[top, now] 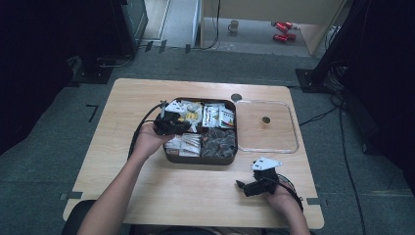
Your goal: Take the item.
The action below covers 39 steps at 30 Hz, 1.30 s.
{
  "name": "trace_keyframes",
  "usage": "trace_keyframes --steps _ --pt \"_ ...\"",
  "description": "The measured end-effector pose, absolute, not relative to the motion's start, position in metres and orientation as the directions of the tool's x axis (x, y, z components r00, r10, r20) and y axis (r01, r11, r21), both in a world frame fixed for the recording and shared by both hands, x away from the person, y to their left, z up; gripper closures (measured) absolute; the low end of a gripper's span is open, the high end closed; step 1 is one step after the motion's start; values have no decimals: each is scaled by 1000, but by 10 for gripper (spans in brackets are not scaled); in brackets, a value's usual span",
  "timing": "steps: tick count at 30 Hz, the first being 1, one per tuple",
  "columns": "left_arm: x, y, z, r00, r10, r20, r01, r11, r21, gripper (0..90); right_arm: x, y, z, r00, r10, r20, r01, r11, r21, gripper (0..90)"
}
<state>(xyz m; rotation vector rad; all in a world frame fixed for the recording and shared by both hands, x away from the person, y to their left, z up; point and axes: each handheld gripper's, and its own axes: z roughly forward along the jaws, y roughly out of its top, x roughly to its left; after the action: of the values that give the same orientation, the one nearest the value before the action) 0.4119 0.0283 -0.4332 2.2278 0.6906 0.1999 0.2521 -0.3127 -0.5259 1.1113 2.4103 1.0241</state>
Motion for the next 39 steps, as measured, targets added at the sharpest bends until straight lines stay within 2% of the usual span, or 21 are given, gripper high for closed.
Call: trace_keyframes --steps 39 --pt "397 94 -414 775 621 -114 463 -435 772 898 257 -313 -526 -684 729 28 526 467 711 0"
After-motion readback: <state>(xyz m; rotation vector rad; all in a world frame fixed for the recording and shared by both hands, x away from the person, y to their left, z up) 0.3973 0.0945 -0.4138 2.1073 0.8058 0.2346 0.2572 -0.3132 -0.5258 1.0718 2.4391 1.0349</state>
